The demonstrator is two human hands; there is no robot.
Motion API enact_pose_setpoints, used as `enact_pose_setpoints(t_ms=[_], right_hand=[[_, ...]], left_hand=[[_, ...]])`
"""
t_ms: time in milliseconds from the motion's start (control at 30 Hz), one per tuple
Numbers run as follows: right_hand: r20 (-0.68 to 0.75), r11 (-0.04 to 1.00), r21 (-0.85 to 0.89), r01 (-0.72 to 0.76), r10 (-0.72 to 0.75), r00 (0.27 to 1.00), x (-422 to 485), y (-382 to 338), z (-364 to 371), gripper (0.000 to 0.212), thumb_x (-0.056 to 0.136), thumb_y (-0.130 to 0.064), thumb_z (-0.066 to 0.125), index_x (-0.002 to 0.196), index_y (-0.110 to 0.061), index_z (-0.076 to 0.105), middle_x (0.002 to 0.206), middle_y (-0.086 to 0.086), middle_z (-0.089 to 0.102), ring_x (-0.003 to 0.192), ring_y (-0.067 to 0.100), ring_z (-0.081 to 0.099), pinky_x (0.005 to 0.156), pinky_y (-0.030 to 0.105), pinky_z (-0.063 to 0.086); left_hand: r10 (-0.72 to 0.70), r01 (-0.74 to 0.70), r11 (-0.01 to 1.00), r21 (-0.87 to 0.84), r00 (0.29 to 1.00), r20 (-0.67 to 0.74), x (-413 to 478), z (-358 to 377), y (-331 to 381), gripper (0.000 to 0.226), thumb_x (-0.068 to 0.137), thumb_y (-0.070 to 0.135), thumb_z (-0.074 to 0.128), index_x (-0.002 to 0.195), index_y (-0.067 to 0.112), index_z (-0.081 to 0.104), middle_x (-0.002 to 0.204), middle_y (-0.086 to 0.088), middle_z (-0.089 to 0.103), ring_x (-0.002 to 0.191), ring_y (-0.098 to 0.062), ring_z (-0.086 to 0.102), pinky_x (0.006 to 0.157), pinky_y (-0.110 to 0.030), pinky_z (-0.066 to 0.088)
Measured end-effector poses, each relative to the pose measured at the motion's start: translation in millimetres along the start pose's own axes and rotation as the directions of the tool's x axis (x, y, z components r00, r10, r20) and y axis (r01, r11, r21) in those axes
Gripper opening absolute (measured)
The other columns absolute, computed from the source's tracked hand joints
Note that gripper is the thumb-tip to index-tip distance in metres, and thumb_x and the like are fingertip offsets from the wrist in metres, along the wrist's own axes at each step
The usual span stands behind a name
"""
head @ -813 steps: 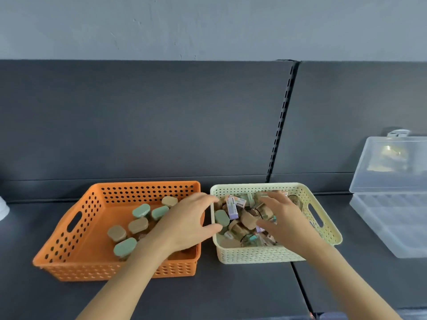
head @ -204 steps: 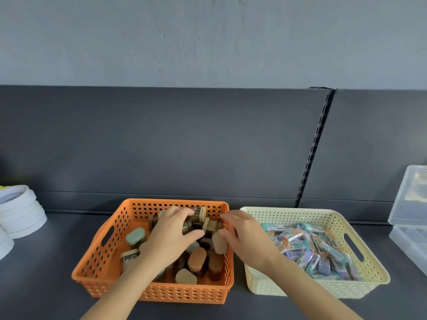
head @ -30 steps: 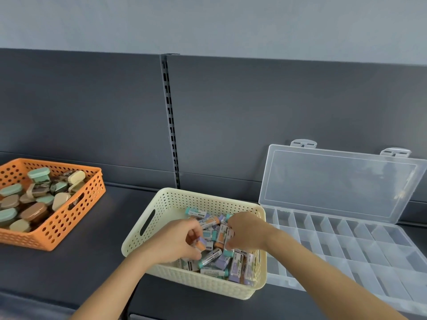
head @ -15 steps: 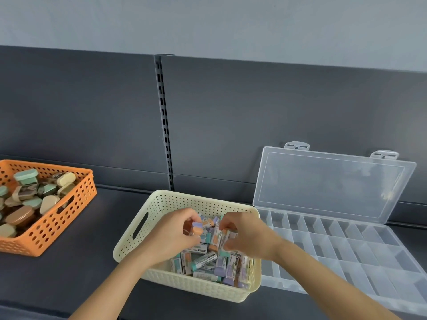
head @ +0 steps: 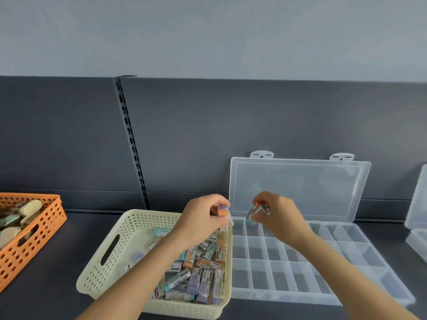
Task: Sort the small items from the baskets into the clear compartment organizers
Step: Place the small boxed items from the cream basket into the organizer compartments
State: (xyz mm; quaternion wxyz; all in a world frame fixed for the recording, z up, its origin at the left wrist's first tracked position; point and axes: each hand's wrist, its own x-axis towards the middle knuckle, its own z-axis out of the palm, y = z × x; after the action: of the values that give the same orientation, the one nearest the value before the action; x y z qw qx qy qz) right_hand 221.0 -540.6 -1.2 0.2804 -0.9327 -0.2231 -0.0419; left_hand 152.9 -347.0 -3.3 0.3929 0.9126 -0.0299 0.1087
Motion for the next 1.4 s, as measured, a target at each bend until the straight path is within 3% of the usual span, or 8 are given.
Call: enact_pose_setpoints(t_ms=[233, 400, 600, 933, 1267, 1400], right_hand=[[0.010, 1.000, 0.014, -0.017, 0.017, 1.000, 2, 27, 5, 0.027, 0.085, -0.015, 0.067, 0.112, -0.014, 0.061, 0.103, 0.004, 0.066, 0.087, 0.021, 0.063, 0.075, 0.025, 0.055], [0.055, 1.000, 0.014, 0.026, -0.026, 0.998, 7, 36, 14, 0.026, 0.085, -0.015, 0.066, 0.110, -0.014, 0.060, 0.102, 0.003, 0.065, 0.081, 0.019, 0.058, 0.069, 0.023, 0.049], [0.102, 1.000, -0.001, 0.015, -0.015, 0.995, 9, 45, 22, 0.023, 0.084, -0.015, 0.064, 0.106, -0.012, 0.061, 0.099, 0.004, 0.063, 0.082, 0.022, 0.058, 0.072, 0.032, 0.051], [0.131, 1.000, -0.003, 0.018, -0.018, 0.991, 11, 52, 28, 0.021, 0.083, -0.014, 0.065, 0.103, -0.013, 0.061, 0.097, 0.004, 0.063, 0.082, 0.024, 0.059, 0.073, 0.035, 0.053], [0.146, 1.000, -0.016, 0.018, -0.016, 0.989, 15, 51, 33, 0.018, 0.086, -0.014, 0.065, 0.103, -0.010, 0.062, 0.099, 0.006, 0.065, 0.084, 0.025, 0.061, 0.078, 0.036, 0.056], [0.141, 1.000, -0.019, 0.019, -0.016, 0.990, 16, 50, 34, 0.017, 0.088, -0.014, 0.064, 0.105, -0.011, 0.062, 0.100, 0.005, 0.064, 0.083, 0.023, 0.061, 0.075, 0.029, 0.055]], left_hand=[[0.010, -0.019, 0.992, 0.127, 0.998, 0.069, 39, 37, 12, 0.020, 0.087, 0.016, 0.064, 0.107, 0.019, 0.063, 0.102, 0.007, 0.065, 0.090, -0.010, 0.061, 0.079, -0.026, 0.054], [-0.074, 0.038, 0.970, 0.241, 0.987, 0.142, 52, 53, -1, 0.017, 0.084, 0.011, 0.063, 0.099, 0.019, 0.064, 0.090, 0.007, 0.066, 0.082, -0.014, 0.063, 0.078, -0.033, 0.055], [-0.081, 0.001, 0.936, 0.352, 0.974, 0.213, 63, 54, -3, 0.014, 0.077, 0.022, 0.071, 0.088, 0.022, 0.063, 0.087, 0.003, 0.066, 0.080, -0.019, 0.062, 0.073, -0.036, 0.055], [-0.165, 0.075, 0.928, 0.365, 0.961, 0.221, 62, 67, -16, 0.025, 0.081, 0.025, 0.072, 0.104, 0.021, 0.066, 0.103, 0.004, 0.065, 0.090, -0.015, 0.062, 0.082, -0.035, 0.056], [-0.185, 0.099, 0.936, 0.338, 0.955, 0.233, 51, 54, -23, 0.050, 0.080, 0.047, 0.070, 0.120, 0.020, 0.059, 0.114, 0.006, 0.060, 0.099, -0.013, 0.059, 0.085, -0.032, 0.054], [-0.214, 0.124, 0.937, 0.326, 0.943, 0.256, 48, 42, -32, 0.051, 0.079, 0.040, 0.073, 0.124, 0.022, 0.057, 0.119, 0.003, 0.059, 0.104, -0.012, 0.057, 0.087, -0.033, 0.053]])
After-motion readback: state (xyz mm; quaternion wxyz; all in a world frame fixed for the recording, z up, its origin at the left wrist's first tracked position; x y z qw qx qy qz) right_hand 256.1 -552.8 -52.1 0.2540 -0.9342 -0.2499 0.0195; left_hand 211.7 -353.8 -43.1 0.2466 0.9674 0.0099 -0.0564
